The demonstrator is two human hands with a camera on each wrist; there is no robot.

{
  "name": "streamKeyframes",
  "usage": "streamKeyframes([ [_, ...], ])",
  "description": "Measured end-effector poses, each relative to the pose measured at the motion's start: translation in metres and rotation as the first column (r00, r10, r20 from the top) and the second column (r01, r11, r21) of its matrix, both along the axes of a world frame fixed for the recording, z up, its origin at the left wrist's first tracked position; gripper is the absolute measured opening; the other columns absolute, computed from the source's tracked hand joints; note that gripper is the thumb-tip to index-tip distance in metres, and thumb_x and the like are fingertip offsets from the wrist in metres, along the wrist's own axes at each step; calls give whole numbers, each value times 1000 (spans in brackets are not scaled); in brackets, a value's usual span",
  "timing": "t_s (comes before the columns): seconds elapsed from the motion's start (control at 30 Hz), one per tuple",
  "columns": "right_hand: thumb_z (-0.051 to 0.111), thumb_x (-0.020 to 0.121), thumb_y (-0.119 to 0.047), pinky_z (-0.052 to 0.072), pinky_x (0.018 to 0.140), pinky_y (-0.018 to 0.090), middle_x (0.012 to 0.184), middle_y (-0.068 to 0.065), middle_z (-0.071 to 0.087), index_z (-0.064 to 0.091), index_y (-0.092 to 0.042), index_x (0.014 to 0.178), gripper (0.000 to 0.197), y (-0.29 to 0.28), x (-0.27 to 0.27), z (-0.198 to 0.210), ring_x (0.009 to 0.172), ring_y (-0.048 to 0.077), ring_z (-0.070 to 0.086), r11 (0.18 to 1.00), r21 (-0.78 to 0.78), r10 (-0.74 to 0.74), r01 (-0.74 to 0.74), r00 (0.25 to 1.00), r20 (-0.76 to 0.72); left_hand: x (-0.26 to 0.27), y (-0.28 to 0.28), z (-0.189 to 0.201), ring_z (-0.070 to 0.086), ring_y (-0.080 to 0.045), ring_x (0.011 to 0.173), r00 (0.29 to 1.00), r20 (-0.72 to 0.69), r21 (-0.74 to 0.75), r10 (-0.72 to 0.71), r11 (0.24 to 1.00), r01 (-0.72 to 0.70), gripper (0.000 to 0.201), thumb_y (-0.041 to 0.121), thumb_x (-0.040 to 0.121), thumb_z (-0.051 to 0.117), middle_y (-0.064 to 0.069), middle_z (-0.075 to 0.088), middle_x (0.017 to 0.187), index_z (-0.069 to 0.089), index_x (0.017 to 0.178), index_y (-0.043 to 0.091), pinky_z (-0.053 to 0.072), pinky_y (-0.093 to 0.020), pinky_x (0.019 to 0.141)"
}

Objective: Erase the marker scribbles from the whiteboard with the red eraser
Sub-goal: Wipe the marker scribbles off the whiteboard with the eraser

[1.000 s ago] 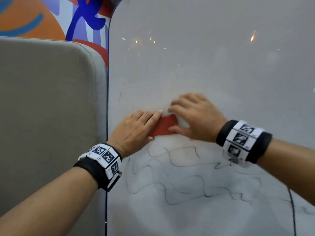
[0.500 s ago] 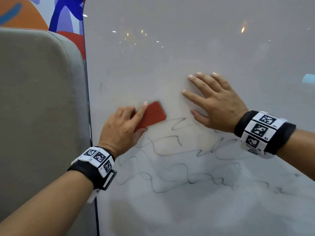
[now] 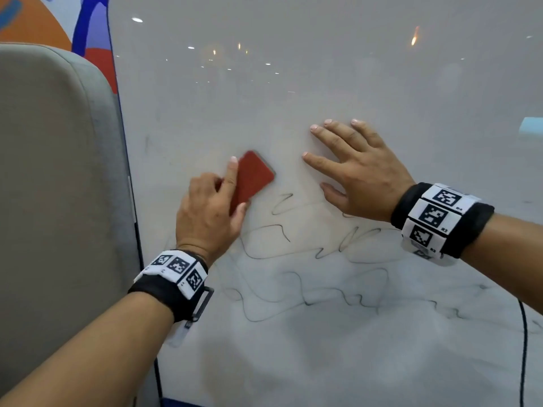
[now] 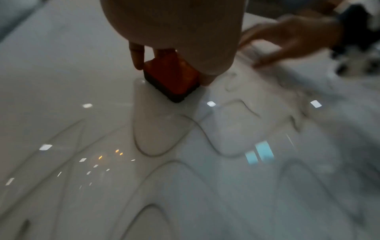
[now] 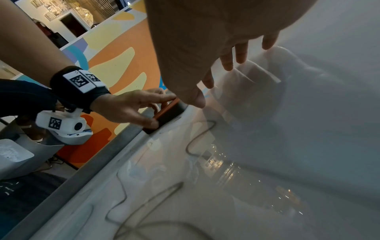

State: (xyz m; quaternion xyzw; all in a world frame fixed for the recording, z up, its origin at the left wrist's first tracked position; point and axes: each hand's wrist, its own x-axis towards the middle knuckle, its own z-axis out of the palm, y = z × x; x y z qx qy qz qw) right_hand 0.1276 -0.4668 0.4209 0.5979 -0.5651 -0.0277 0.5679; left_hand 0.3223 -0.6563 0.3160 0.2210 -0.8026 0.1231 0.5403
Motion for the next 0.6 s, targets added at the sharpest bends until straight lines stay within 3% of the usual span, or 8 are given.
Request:
streamKeyframes([
  [0.07,61,82,-31,30,112,56,152,18,40,59,-18,131,50,2,-1,0,140,36,38,1000,3,3,-3,1000,4,-9,7,-10,45,-32,86,988,149,-211,-36,975,68,75,36,83,70,-14,54,99,43,147,10,47,-42,66],
  [0.13,61,82,-31,30,113,56,152,18,40,60,-18,130,50,3,-2,-2,140,36,38,1000,10,1,-1,1000,3,-13,9,-16,46,-31,86,973,228,-298,-28,950,97,70,39,85,65,-12,55,98,45,146,11,47,-42,66],
  [0.4,58,85,-33,26,114,55,153,17,39,57,-19,133,51,23,-16,1,141,36,36,999,-34,-26,27,999,34,-27,33,-12,44,-31,88,999,-29,31,19,999,-18,72,38,83,64,-12,51,100,42,148,15,45,-40,67],
  [0.53,57,85,-34,25,115,55,154,17,38,56,-19,135,52,34,-26,-5,142,36,35,999,-20,-30,31,999,21,-37,41,-25,45,-32,86,983,184,-253,-26,965,72,73,35,83,69,-14,54,100,43,147,13,46,-44,72],
  [0.6,58,85,-33,27,114,56,153,17,38,56,-19,134,52,39,-30,-5,141,36,36,1000,-15,-21,21,1000,18,-39,40,-25,44,-32,87,981,192,-262,-38,961,88,73,34,82,70,-14,54,101,43,147,14,47,-44,72],
])
